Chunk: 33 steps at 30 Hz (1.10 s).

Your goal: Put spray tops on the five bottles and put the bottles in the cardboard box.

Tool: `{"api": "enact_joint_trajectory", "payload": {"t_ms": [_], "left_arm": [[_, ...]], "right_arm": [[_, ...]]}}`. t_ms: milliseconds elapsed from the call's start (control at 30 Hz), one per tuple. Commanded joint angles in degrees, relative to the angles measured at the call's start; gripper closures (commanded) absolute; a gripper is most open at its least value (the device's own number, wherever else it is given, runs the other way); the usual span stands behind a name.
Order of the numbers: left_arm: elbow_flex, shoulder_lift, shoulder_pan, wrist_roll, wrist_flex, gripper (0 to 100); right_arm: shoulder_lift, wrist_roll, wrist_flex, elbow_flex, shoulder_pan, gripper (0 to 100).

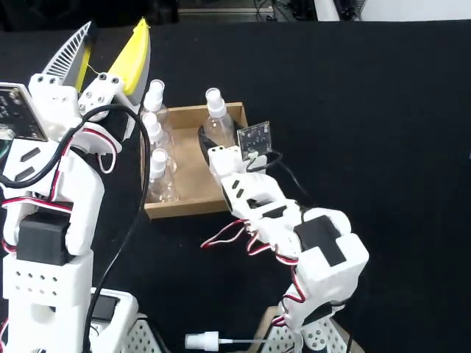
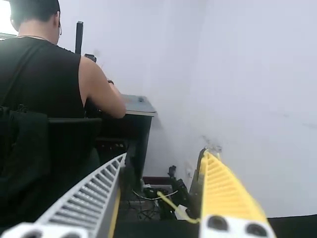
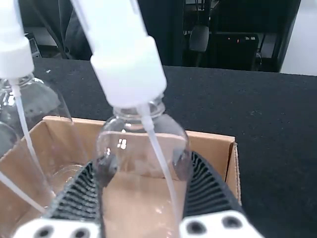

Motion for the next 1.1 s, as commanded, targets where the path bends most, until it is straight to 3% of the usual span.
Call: {"api": "enact_joint_trajectory", "payload": {"t_ms": [0, 300, 533, 1067], "left_arm": [[-0.1, -0.8, -0.3, 0.5, -1.2, 78], [-0.1, -0.8, -0.3, 0.5, -1.2, 78], [-0.1, -0.8, -0.3, 0.5, -1.2, 78], [-0.1, -0.8, -0.3, 0.5, -1.2, 78]], "right_arm": [[-0.1, -0.5, -1.8, -2.9, -0.6, 98.2], [-0.2, -0.3, -1.8, -2.9, -0.6, 96.9], [-0.1, -0.3, -1.3, -2.9, -0.7, 77.0], [-0.6, -0.2, -1.7, -2.5, -0.7, 78.9]]}}
